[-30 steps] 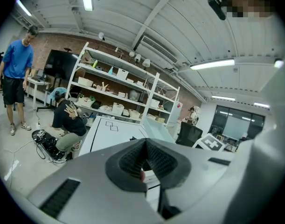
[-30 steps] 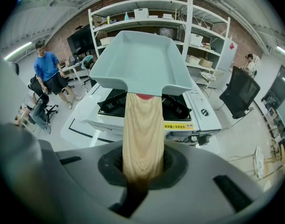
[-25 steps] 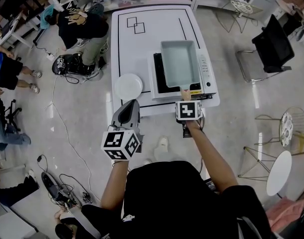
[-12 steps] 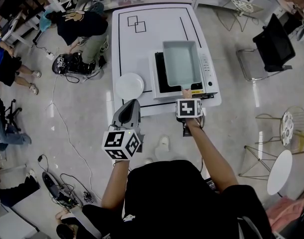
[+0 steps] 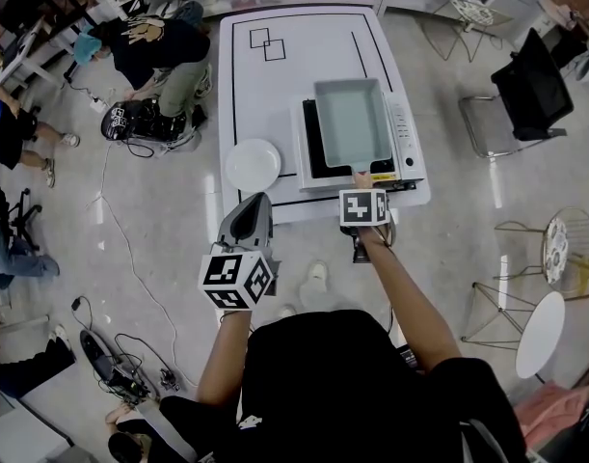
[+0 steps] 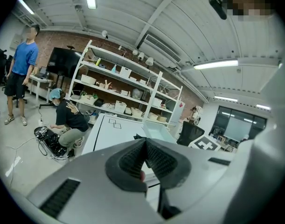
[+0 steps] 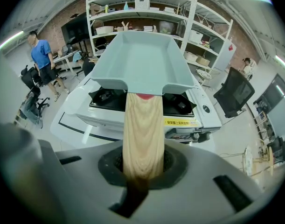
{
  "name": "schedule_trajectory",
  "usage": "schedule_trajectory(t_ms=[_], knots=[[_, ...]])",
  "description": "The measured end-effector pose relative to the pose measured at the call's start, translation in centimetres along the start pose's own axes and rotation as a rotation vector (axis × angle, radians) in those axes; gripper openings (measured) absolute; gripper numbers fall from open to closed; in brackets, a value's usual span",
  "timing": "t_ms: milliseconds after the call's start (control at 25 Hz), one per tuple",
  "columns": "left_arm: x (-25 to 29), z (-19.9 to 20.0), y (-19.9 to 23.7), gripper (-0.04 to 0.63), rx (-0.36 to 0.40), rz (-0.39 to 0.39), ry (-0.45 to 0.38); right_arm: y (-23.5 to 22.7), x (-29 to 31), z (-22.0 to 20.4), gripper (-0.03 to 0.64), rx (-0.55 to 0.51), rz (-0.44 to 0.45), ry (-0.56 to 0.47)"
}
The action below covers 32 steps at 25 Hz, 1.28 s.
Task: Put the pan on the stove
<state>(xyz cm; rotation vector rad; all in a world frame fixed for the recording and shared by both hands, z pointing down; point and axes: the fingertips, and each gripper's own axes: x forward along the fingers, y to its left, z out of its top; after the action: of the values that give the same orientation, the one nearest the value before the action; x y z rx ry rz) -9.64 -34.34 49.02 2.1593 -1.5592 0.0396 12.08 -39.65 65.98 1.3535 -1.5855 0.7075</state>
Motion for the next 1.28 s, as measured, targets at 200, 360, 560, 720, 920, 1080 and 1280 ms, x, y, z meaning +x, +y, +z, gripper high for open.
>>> schedule_trajectory(t_ms=[200,360,560,720,920,1080,1280], knots=[[-0.1,0.0,0.1,0.008,-0.003,0.005,-0.001,0.1,0.2,-0.1,0.017,-0.01,-0.01,0.012],[-0.3,-0.1,0.1,0.008,-0.006,0.007,0.001,0.1,0.2,-0.2,0.017,-0.005,-0.012,0.017],[-0.3,-0.3,0.1,0.008,-0.008,0.005,0.0,0.3,0.2,-0.1,0.022,0.001,0.002,0.017],[-0.4,-0.2,-0.2,0.008,-0.007,0.001,-0.001,0.5,-0.1,0.0,0.023,0.013,0.026,0.019],[-0.4,0.1,-0.2,0.008,-0.006,0.0,-0.003,0.5,-0.7,0.5,0.04,0.024,0.048,0.01],[-0.5,0.2,-0.3,0.008,-0.006,-0.002,-0.008,0.2,-1.4,0.5,0.061,0.046,0.048,0.012],[-0.9,0.4,-0.2,0.008,-0.012,0.004,-0.019,0.3,-2.1,0.9,0.081,0.047,0.06,-0.004]])
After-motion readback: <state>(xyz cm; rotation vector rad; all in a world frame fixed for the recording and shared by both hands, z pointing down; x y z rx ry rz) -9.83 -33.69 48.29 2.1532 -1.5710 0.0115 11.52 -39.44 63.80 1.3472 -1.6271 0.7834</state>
